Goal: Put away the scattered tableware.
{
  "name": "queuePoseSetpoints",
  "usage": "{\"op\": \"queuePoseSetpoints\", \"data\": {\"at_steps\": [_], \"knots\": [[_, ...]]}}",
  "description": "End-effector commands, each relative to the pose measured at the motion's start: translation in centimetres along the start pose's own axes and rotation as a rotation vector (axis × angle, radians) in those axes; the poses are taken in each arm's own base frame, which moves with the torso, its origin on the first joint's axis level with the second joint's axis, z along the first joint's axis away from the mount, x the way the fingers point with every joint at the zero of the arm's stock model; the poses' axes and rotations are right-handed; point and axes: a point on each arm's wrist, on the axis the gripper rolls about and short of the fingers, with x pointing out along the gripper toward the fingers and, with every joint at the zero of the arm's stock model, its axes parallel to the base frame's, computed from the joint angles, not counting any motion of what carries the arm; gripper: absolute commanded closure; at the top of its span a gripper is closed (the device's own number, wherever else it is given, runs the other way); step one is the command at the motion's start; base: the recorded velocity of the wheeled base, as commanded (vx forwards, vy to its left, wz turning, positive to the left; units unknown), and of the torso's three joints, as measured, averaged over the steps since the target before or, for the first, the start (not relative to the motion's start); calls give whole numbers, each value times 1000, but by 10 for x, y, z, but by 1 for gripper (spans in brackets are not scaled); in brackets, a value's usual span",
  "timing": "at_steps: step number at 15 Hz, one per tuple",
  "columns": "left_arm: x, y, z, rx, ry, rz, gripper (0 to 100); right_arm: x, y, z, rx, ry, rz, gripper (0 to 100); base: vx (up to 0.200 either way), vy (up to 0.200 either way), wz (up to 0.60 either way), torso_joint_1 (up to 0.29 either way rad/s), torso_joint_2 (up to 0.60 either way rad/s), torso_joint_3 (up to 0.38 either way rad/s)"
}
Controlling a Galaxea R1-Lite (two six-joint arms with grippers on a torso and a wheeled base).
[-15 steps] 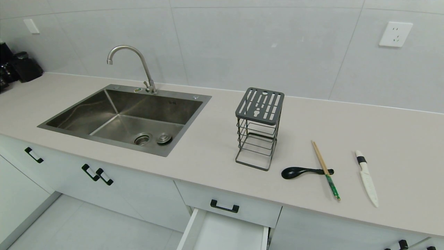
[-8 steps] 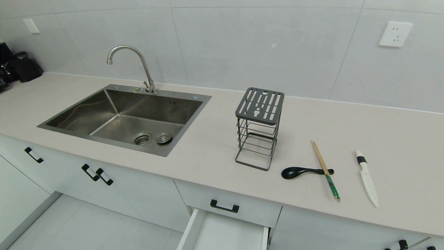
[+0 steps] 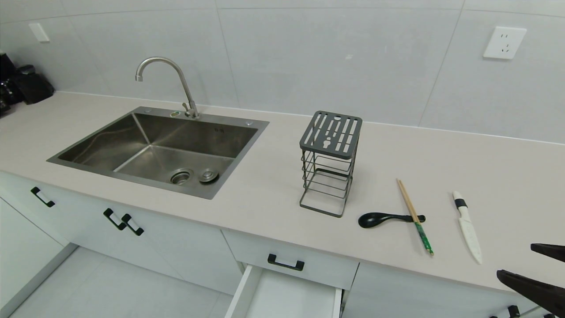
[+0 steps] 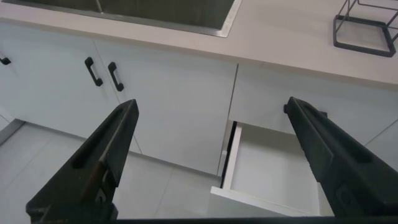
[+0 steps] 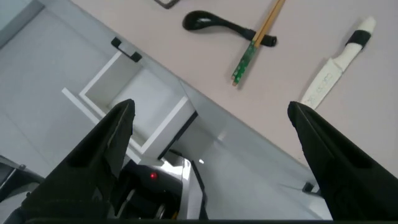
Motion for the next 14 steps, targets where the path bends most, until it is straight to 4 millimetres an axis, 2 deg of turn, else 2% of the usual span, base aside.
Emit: {"op": "queuePoseSetpoints", "data": {"at_steps": [1, 5, 10, 14], "knots": [[0, 0, 0, 1, 1, 1, 0, 11, -3, -4, 11, 57, 6, 0, 0, 0, 0, 0, 0, 0], [0, 0, 0, 1, 1, 1, 0, 15, -3, -13, 19, 83, 11, 0, 0, 0, 0, 0, 0, 0], [0, 0, 0, -1, 1, 1, 0, 56, -15, -13, 2, 114, 23, 0, 0, 0, 0, 0, 0, 0], [0, 0, 0, -1, 1, 1, 0, 77, -11, -16, -22, 163, 71, 0, 0, 0, 0, 0, 0, 0]]}}
